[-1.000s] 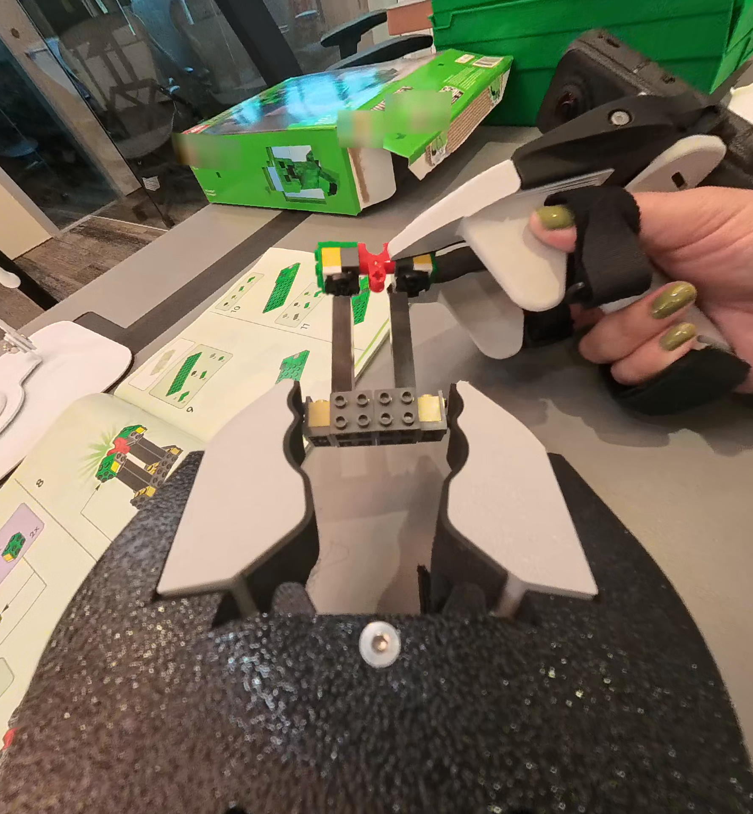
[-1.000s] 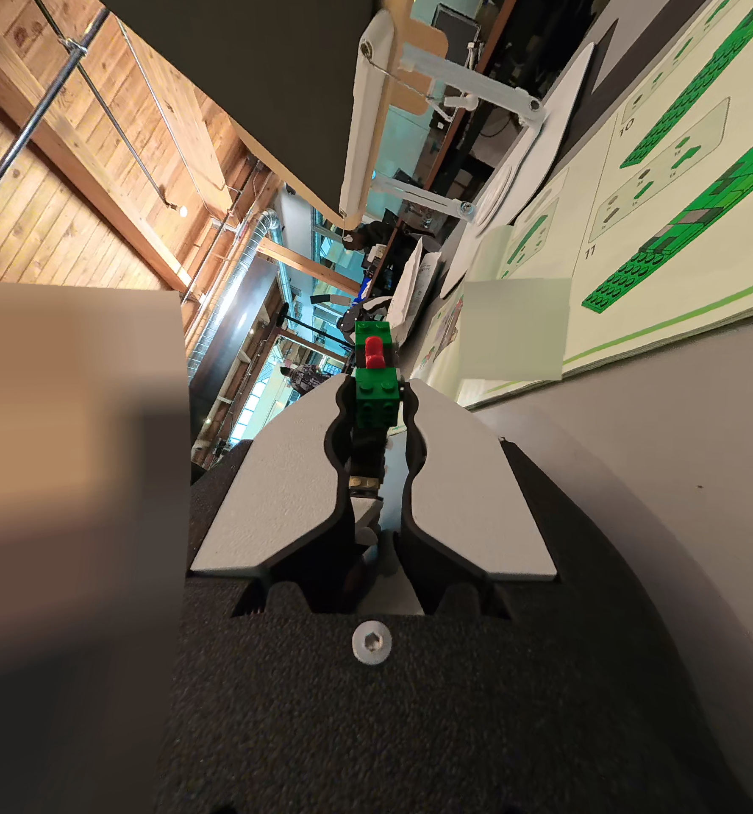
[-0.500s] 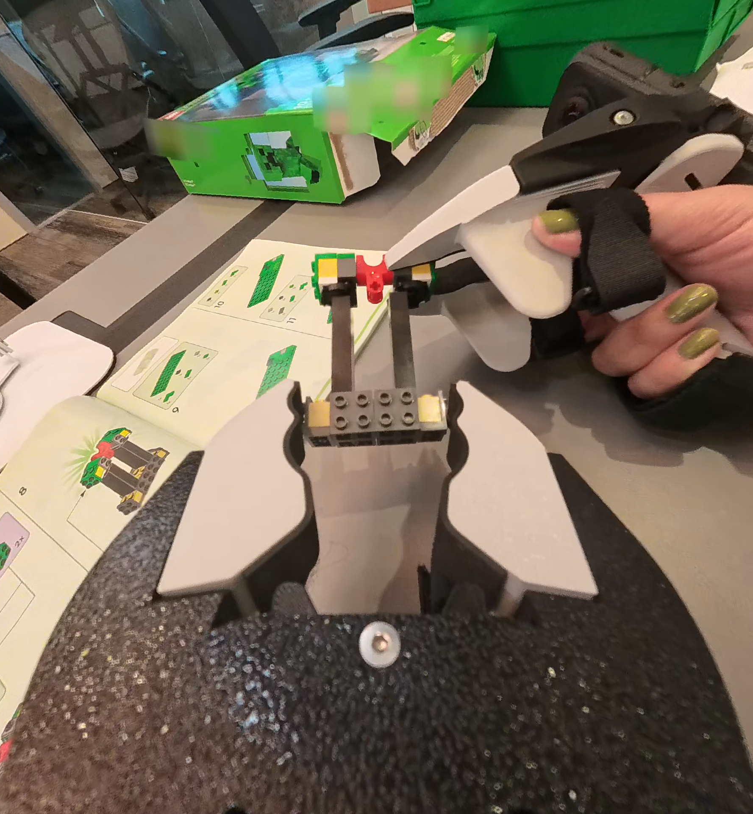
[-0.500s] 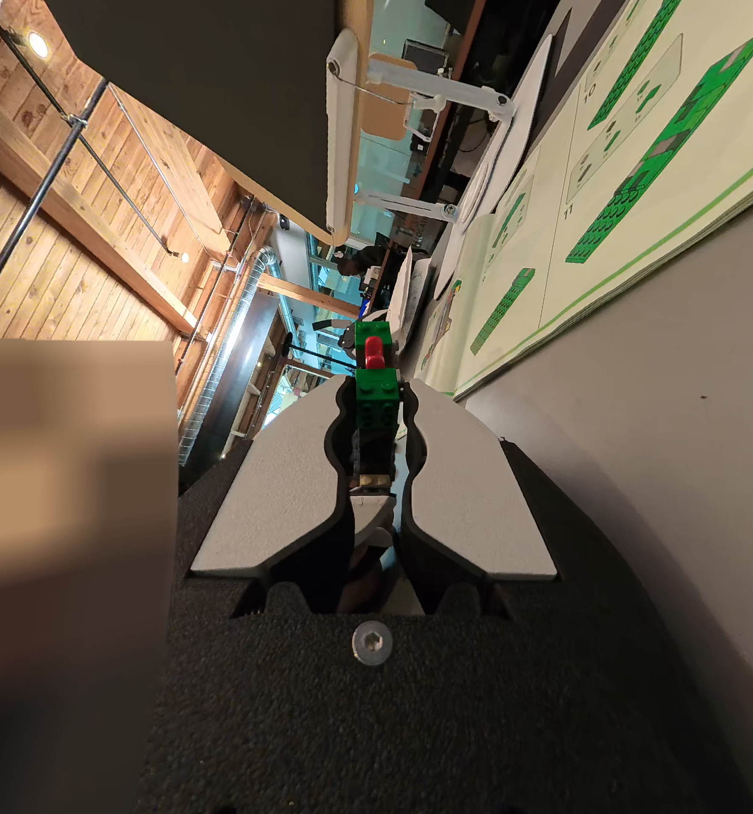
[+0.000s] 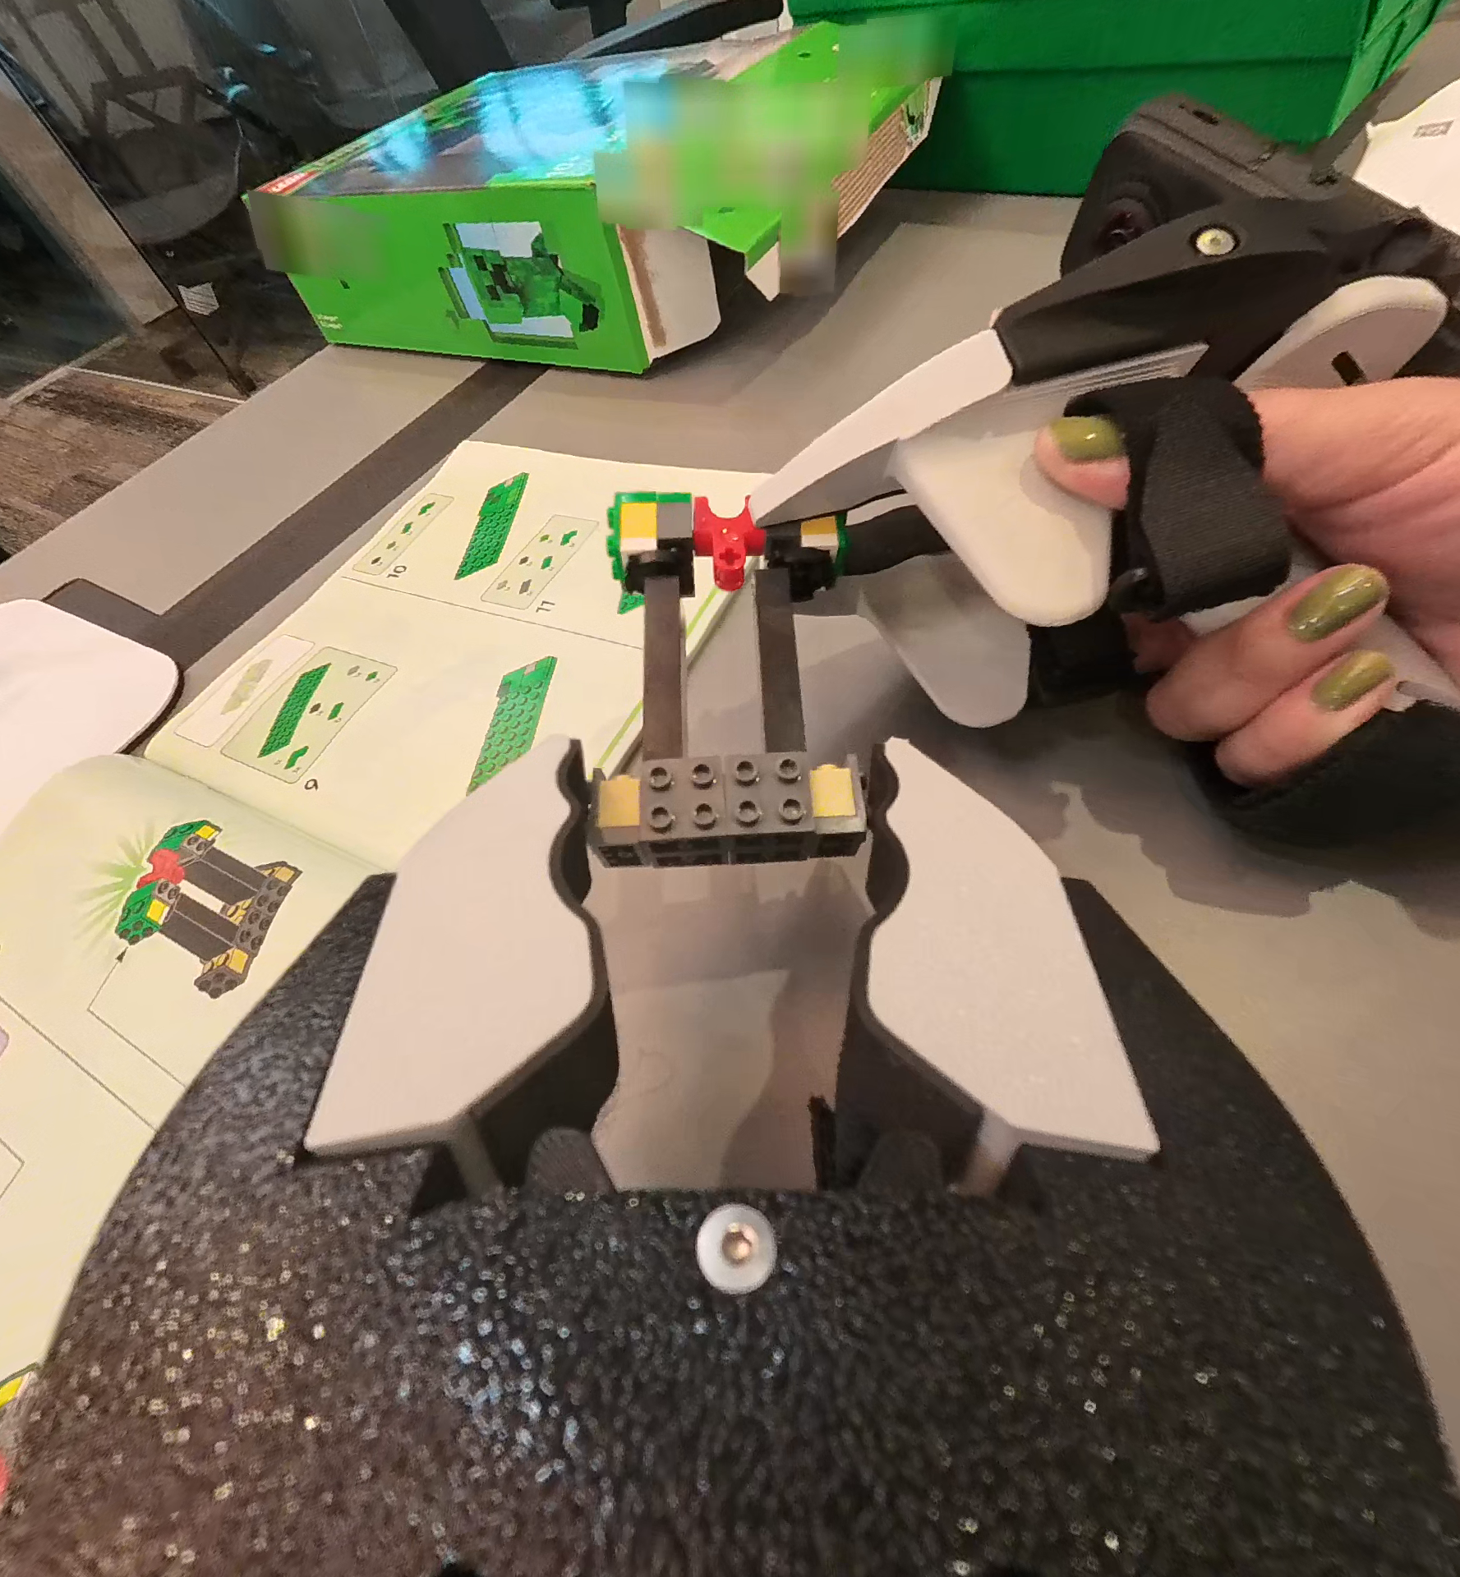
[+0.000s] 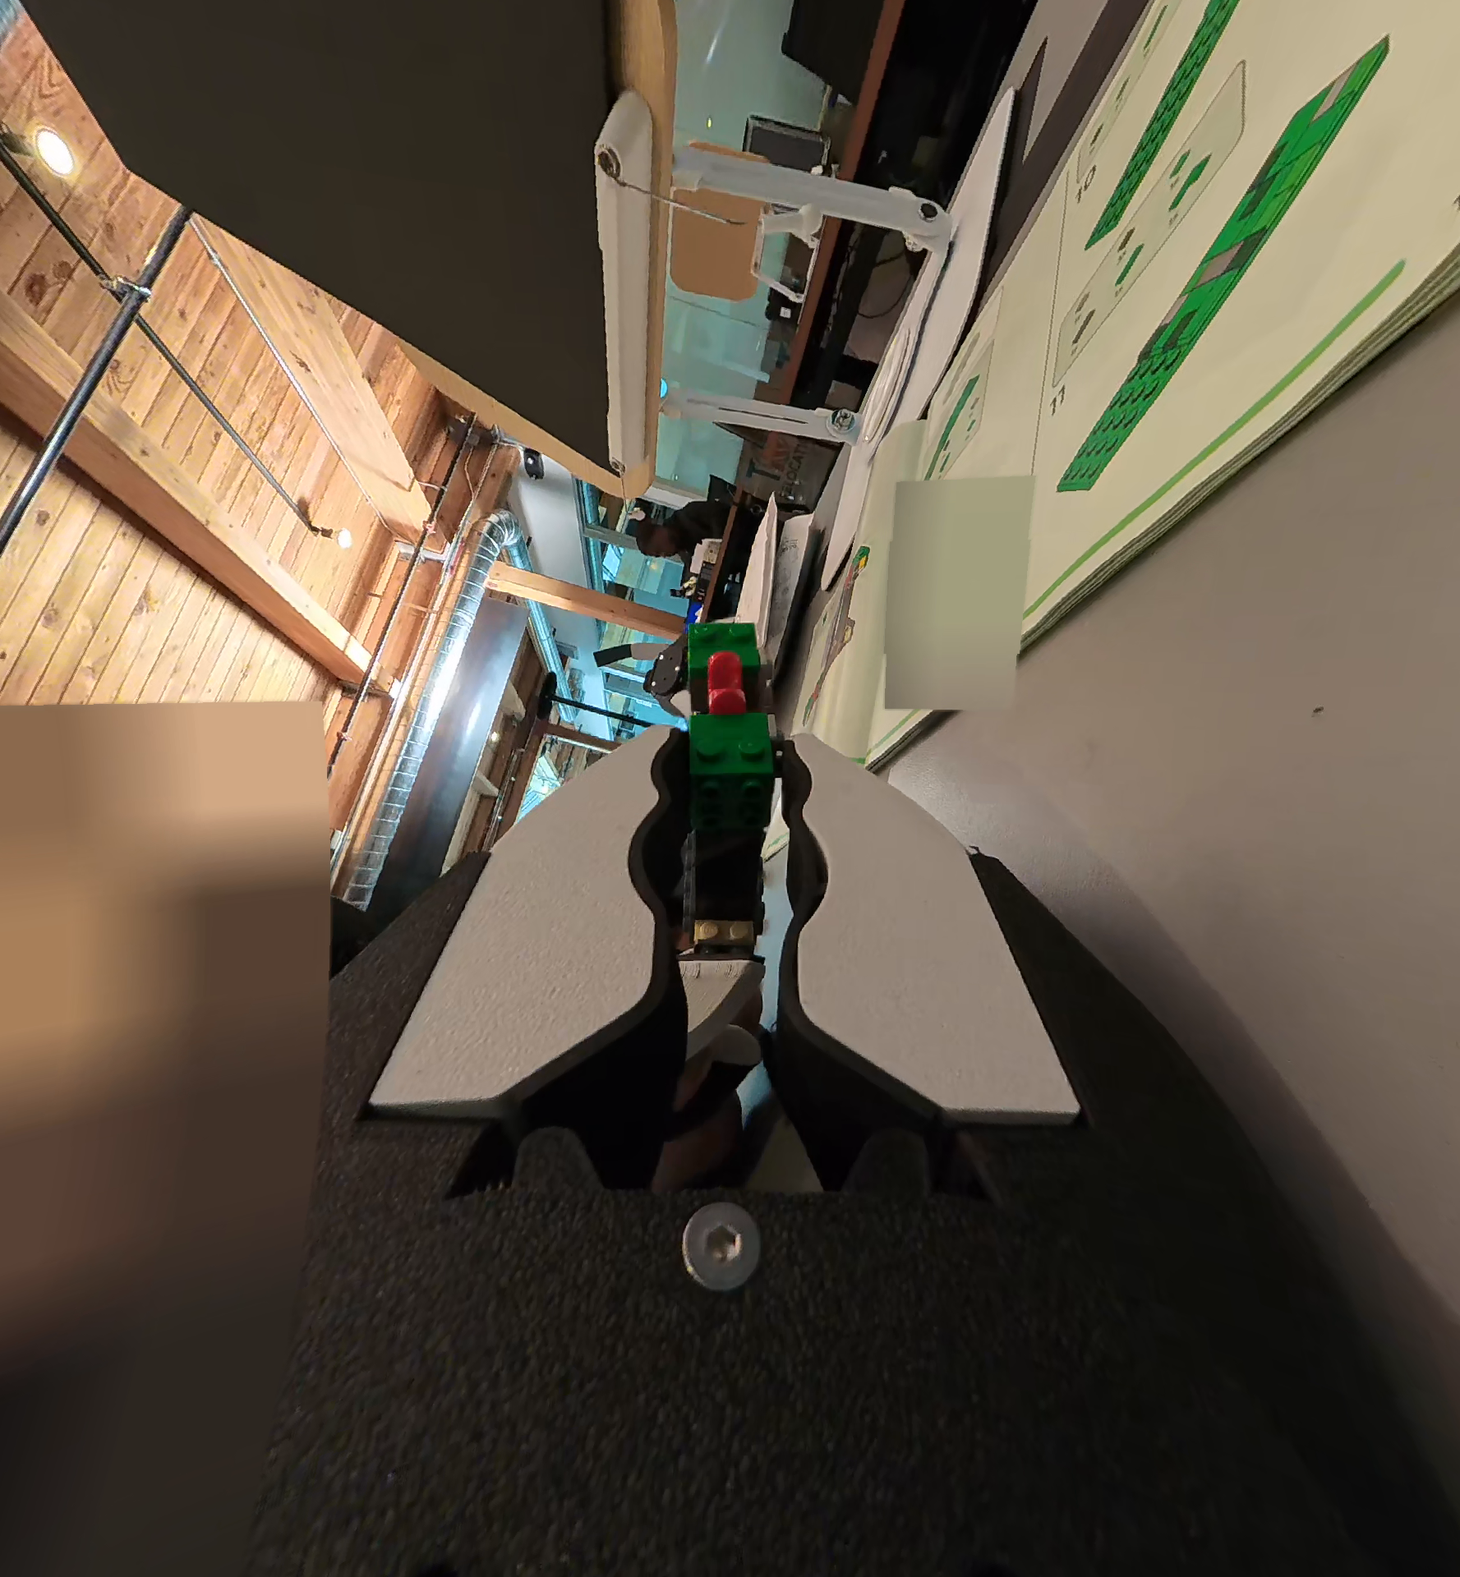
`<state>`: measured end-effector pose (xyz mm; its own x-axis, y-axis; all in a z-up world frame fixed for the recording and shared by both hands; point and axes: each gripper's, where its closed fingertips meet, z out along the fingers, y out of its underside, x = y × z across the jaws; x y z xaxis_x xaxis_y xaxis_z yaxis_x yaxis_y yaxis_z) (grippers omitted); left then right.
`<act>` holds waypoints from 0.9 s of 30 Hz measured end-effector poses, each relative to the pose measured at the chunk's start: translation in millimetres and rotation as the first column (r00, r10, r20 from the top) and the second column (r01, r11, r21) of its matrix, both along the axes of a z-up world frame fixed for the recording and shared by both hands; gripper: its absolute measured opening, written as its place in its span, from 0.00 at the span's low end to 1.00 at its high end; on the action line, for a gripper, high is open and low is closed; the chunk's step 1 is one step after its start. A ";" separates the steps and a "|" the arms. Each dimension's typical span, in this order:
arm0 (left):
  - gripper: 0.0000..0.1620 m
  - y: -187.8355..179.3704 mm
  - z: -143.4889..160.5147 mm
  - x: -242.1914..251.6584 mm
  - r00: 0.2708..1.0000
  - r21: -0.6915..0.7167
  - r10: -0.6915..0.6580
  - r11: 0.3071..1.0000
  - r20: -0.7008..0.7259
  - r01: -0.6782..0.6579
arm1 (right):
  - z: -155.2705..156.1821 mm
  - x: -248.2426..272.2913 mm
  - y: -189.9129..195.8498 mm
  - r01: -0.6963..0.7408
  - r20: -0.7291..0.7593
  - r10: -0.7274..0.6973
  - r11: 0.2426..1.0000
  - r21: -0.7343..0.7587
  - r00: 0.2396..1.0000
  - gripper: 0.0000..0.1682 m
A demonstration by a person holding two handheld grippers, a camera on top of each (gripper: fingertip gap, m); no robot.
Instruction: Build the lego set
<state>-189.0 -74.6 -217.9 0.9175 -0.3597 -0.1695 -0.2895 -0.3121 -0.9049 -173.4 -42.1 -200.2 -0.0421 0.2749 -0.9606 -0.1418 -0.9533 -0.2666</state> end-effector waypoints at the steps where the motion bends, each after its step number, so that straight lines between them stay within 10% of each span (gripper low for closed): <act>1: 0.39 -0.4 -0.3 0.0 1.000 -0.005 -0.004 1.000 0.006 0.004 | -0.6 0.0 -0.2 0.004 0.004 -0.004 1.000 -0.002 1.000 0.12; 27: 0.39 5.3 31.8 9.9 0.860 -0.256 -0.462 0.877 -0.217 0.406 | 21.0 29.4 1.3 0.339 -0.229 -0.405 0.898 -0.280 0.885 0.12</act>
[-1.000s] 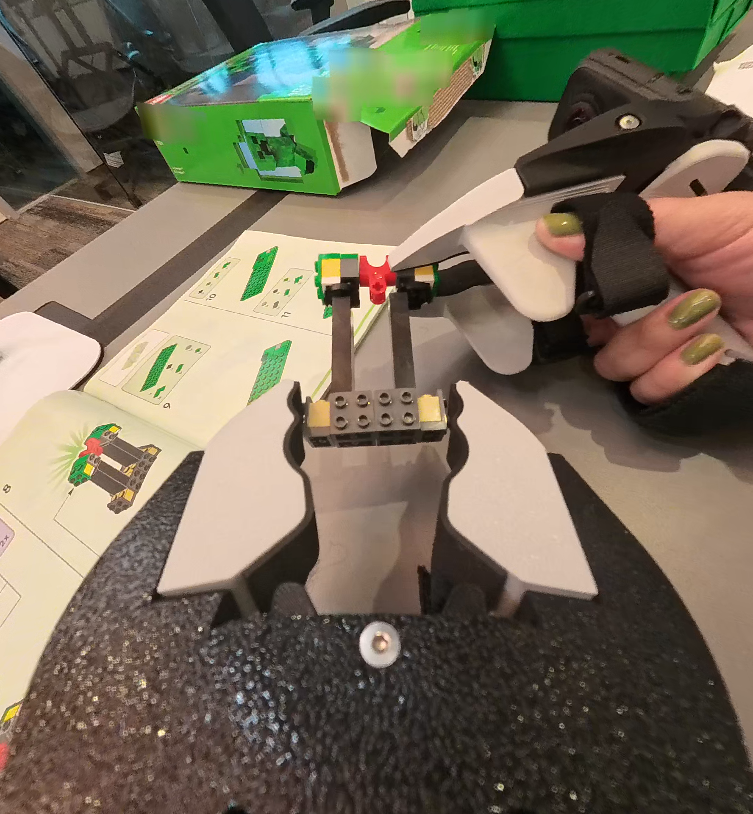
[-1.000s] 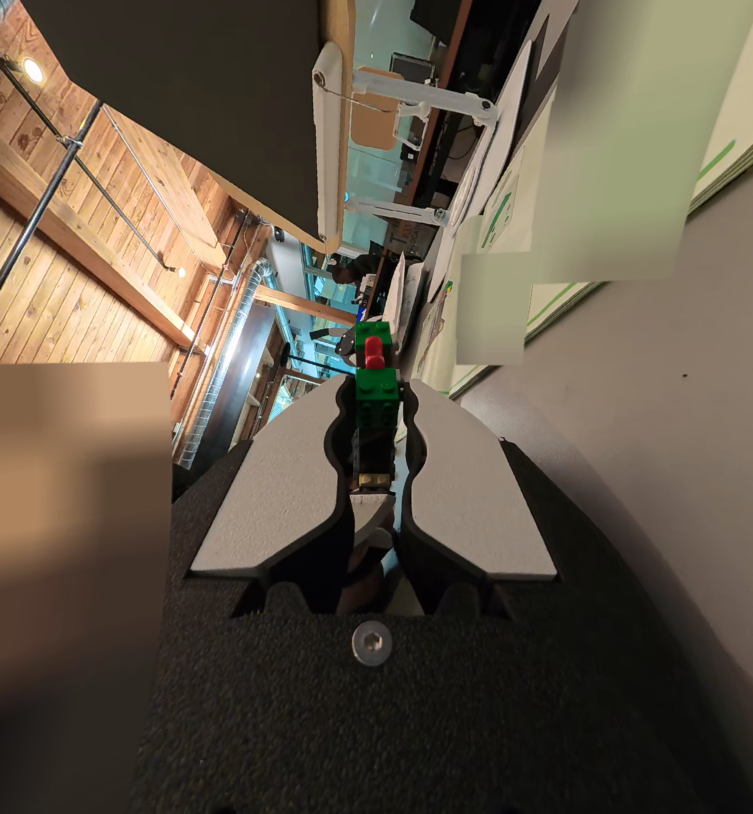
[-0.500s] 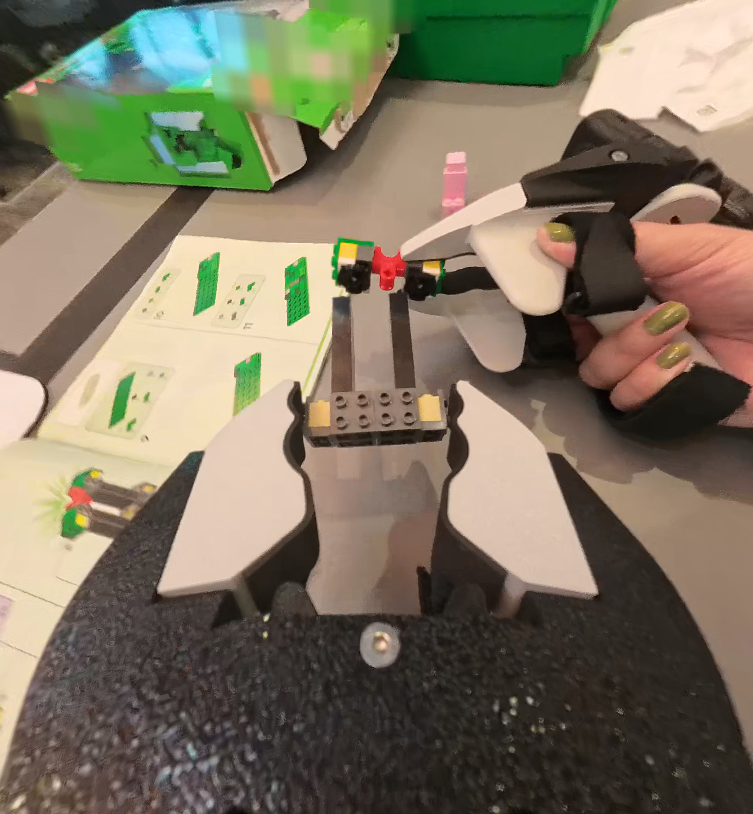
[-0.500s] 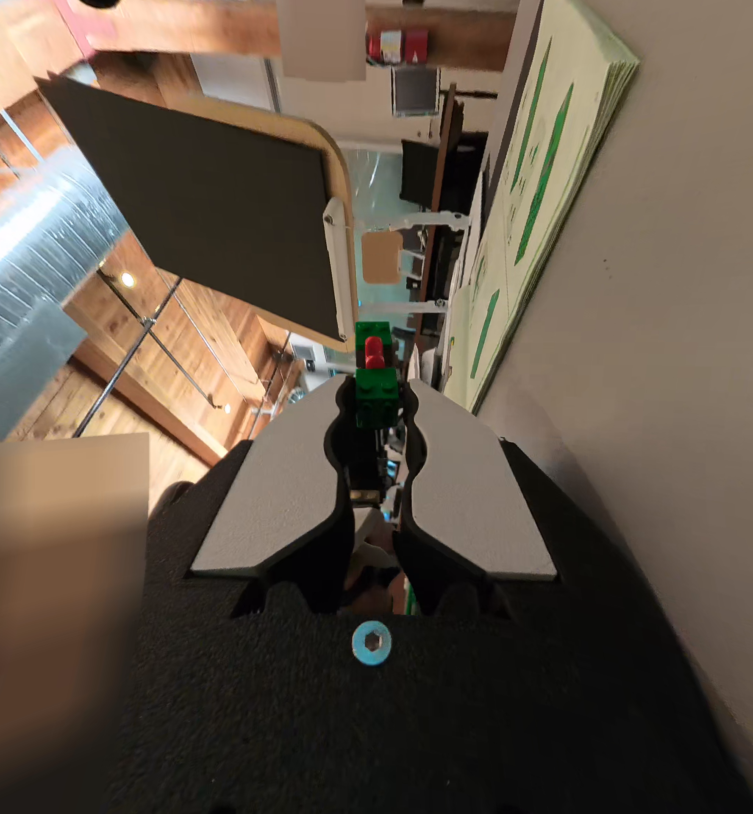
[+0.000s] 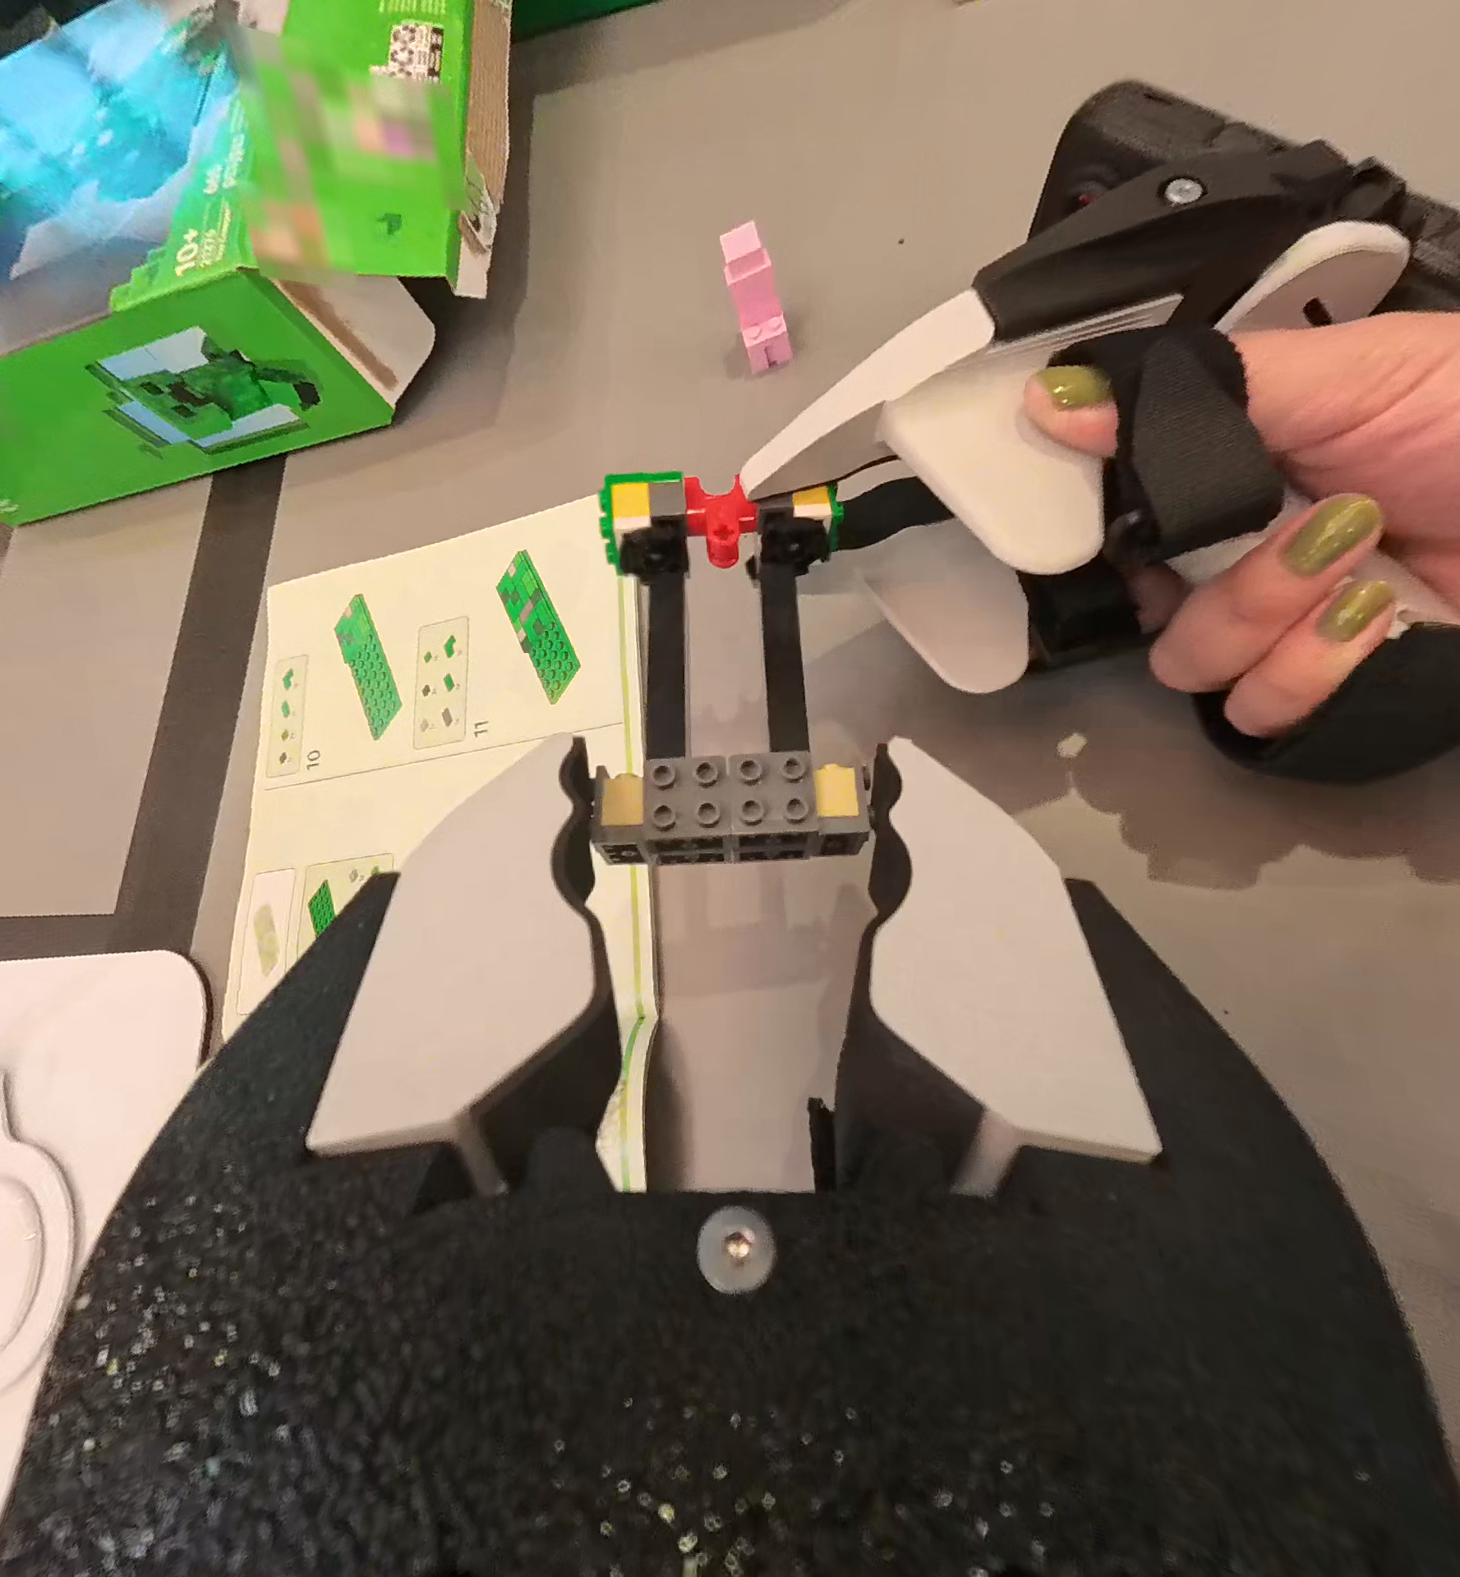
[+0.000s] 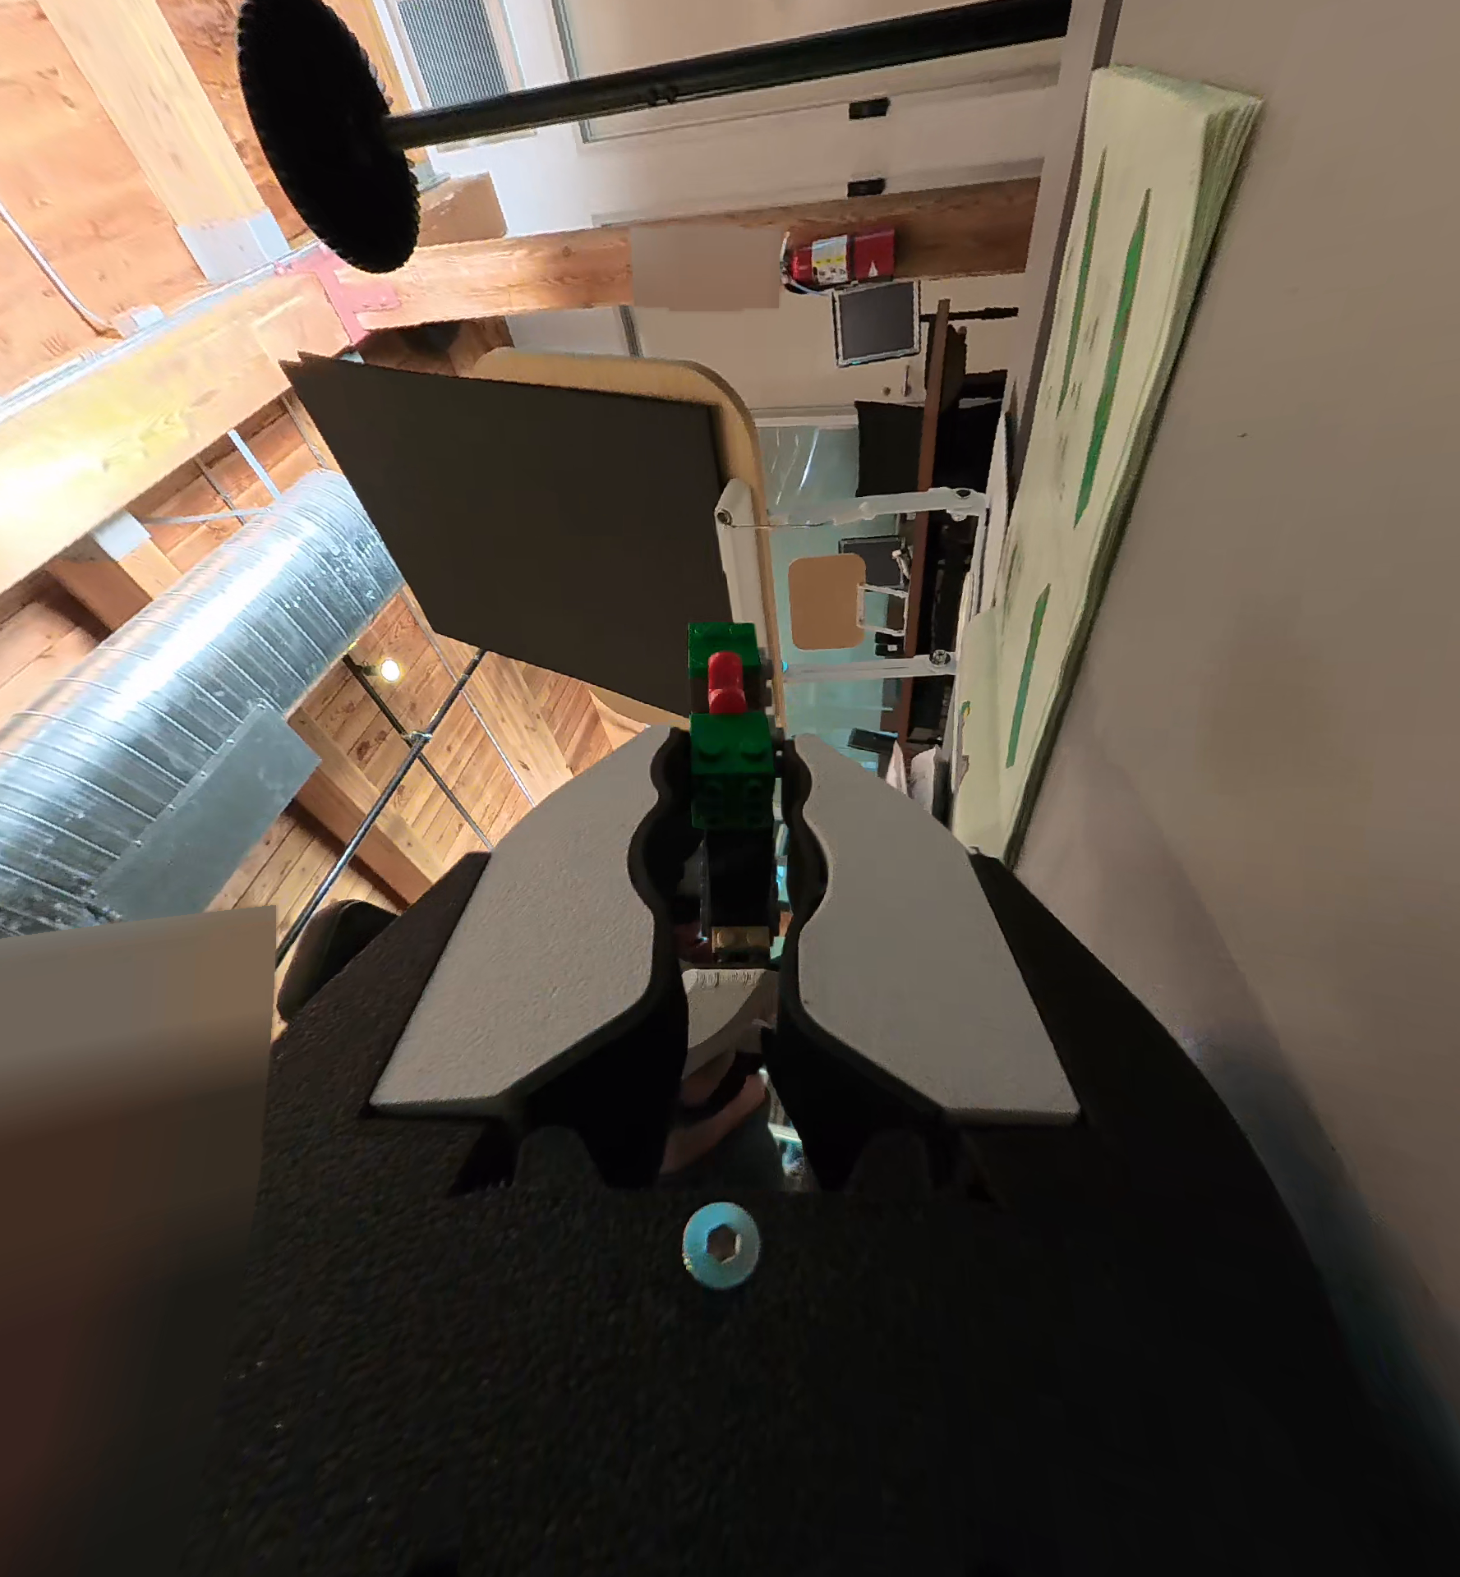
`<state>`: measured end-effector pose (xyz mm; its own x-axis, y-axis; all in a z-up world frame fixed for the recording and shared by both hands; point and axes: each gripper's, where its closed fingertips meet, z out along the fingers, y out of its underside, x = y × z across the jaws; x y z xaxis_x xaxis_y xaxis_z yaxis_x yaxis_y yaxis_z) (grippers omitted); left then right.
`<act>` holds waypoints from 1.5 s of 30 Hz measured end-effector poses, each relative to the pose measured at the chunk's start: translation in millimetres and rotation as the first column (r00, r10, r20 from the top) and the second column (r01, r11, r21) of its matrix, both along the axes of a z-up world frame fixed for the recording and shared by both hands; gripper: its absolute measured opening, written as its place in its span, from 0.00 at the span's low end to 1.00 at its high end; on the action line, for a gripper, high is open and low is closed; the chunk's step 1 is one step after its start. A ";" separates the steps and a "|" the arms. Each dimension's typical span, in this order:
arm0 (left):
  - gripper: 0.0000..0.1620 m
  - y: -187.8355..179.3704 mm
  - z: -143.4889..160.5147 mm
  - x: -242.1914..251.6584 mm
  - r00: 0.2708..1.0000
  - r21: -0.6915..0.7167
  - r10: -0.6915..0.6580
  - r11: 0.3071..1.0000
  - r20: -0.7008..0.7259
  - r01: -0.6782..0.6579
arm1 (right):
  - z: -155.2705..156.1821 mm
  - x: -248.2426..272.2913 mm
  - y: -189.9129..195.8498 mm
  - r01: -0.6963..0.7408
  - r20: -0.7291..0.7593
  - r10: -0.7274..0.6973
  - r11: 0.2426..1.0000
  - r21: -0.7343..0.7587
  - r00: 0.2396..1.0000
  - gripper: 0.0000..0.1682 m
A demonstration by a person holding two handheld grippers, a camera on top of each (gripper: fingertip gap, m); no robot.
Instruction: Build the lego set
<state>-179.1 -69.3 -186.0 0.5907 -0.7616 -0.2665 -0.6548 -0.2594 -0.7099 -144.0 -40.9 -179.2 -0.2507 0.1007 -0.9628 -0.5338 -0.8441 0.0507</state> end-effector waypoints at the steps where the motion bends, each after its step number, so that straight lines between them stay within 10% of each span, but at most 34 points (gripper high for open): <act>1: 0.39 -0.2 0.6 -0.7 1.000 0.000 0.001 1.000 0.002 -0.001 | 1.8 -0.9 -0.8 -0.002 0.002 0.002 1.000 0.009 1.000 0.12; 45: 0.39 -2.9 2.6 -1.2 0.999 0.032 -0.021 0.999 -0.038 0.023 | -0.6 -4.1 -5.9 0.049 0.020 -0.050 0.998 0.042 0.999 0.11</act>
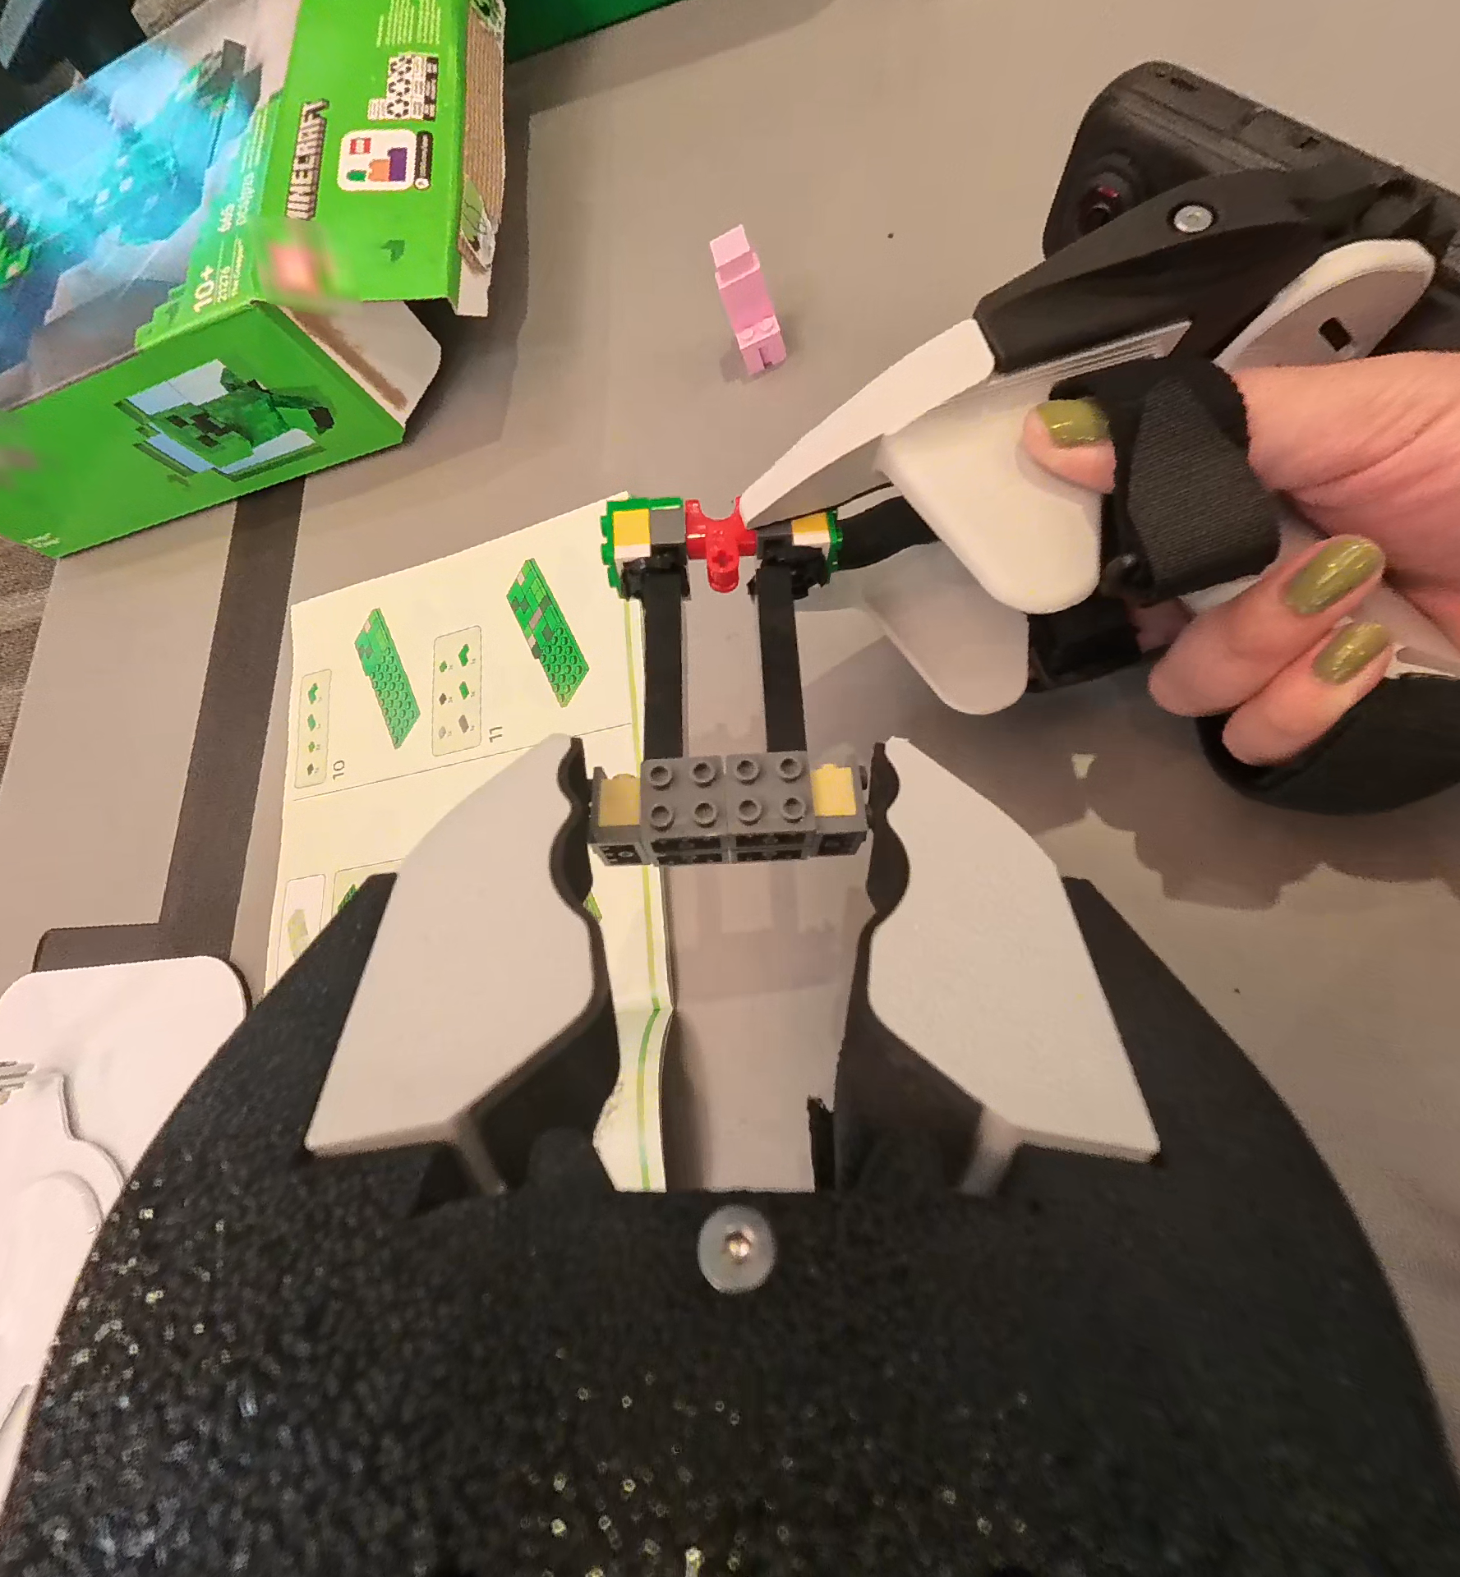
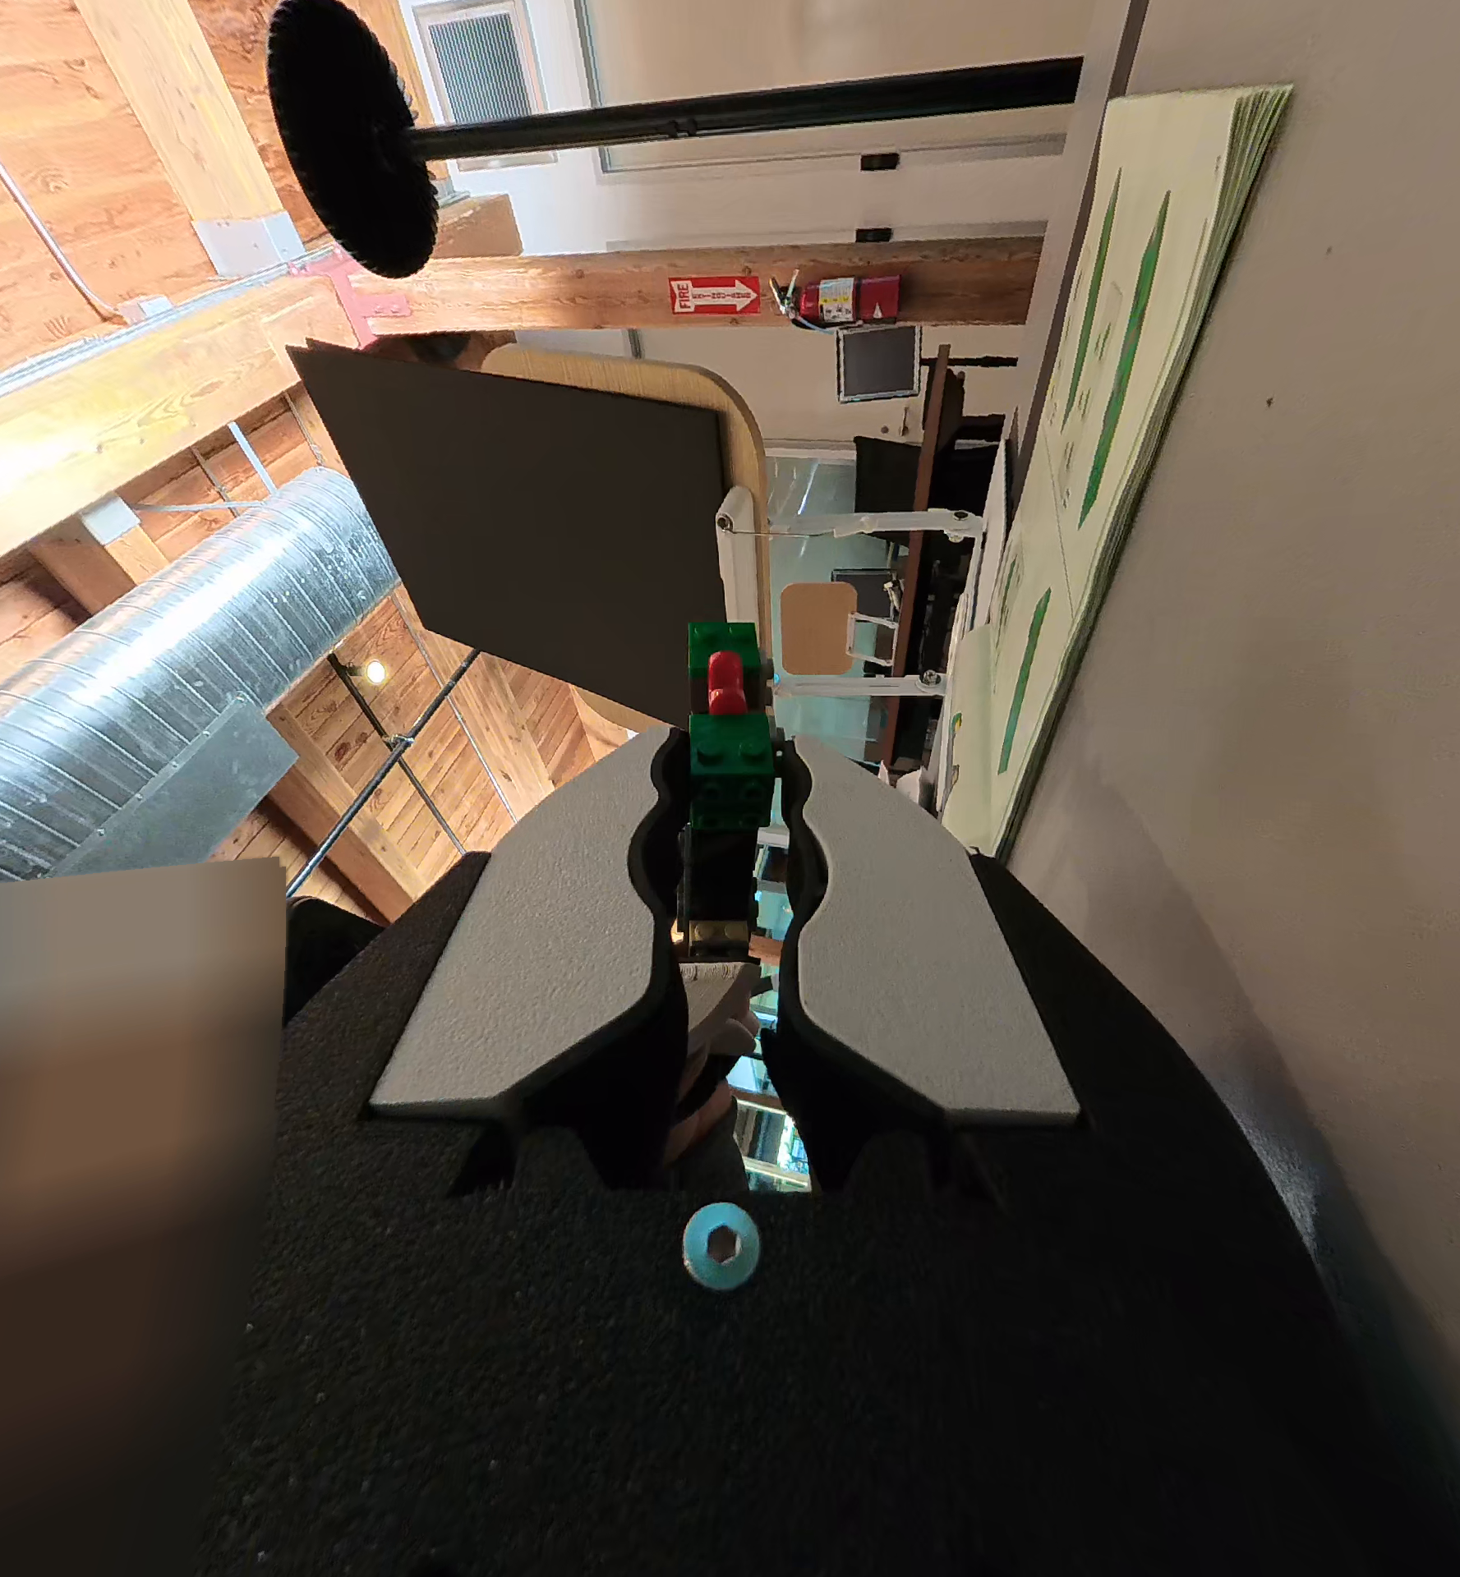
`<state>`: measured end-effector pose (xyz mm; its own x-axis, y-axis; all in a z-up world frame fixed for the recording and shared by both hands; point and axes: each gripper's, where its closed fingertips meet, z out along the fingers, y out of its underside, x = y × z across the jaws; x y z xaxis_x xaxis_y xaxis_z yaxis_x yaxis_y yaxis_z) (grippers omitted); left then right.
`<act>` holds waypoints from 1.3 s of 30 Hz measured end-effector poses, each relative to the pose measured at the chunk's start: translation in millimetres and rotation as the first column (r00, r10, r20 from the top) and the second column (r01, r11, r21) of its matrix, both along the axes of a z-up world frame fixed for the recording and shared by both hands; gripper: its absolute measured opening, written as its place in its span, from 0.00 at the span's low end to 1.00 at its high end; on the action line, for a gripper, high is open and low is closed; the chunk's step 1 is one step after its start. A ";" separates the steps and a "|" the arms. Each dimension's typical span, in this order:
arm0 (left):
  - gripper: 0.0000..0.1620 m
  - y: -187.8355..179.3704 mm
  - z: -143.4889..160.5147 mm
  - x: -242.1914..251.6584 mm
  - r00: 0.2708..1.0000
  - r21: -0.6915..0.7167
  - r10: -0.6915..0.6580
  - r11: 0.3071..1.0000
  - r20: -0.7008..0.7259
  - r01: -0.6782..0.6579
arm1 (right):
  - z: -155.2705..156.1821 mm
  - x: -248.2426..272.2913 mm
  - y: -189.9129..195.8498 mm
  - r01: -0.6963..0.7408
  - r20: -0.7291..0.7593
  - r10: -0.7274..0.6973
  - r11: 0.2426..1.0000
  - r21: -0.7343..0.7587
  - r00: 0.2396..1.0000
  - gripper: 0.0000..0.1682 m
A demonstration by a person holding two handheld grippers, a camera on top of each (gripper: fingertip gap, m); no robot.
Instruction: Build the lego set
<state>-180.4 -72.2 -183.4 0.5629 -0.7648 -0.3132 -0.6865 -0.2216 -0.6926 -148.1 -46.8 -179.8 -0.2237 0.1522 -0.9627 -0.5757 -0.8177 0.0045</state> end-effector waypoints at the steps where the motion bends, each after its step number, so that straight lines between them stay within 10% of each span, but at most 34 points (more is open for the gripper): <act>1: 0.39 -0.2 -0.1 0.5 1.000 -0.001 -0.003 1.000 0.000 0.003 | 0.0 0.1 0.0 0.001 -0.001 -0.001 1.000 0.000 1.000 0.11; 39: 0.39 4.3 3.4 1.5 1.000 0.054 0.008 0.999 0.011 -0.008 | 5.2 2.8 0.7 0.001 0.010 -0.002 0.999 0.039 1.000 0.11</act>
